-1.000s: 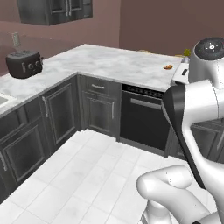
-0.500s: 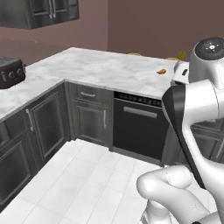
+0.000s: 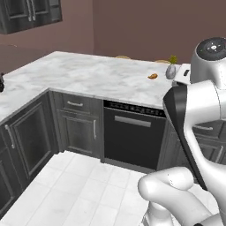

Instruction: Pick the jar and candle from the dining table and place them in the open cabinet. Close the cabinet after placing the objects.

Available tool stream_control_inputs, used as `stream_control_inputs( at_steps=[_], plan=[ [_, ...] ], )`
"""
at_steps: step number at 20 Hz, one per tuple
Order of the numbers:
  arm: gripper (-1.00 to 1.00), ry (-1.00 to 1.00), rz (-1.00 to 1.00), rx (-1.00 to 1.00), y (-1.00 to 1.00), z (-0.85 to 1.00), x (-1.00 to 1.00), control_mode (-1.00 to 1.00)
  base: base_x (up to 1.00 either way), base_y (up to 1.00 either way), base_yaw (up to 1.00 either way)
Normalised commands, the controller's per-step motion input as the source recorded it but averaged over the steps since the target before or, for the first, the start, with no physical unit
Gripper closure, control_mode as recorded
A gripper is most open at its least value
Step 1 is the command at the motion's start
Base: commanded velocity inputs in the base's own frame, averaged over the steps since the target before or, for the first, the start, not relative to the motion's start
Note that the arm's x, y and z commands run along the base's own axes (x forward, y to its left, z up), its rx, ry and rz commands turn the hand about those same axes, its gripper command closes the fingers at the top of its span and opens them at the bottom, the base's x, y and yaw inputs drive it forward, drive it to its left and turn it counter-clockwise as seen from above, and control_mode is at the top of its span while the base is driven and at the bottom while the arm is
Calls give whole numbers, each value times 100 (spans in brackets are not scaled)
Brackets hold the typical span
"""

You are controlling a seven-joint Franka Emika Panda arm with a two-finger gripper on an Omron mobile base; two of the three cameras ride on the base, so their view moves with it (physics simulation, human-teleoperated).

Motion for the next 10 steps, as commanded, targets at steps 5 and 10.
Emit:
stream_control_inputs(
  at_steps=[5,10],
  plan=[
    [-100,0,0,0,0,0,0,100,61,0,-25],
    [-100,0,0,0,0,0,0,100,60,0,-25]
  ],
)
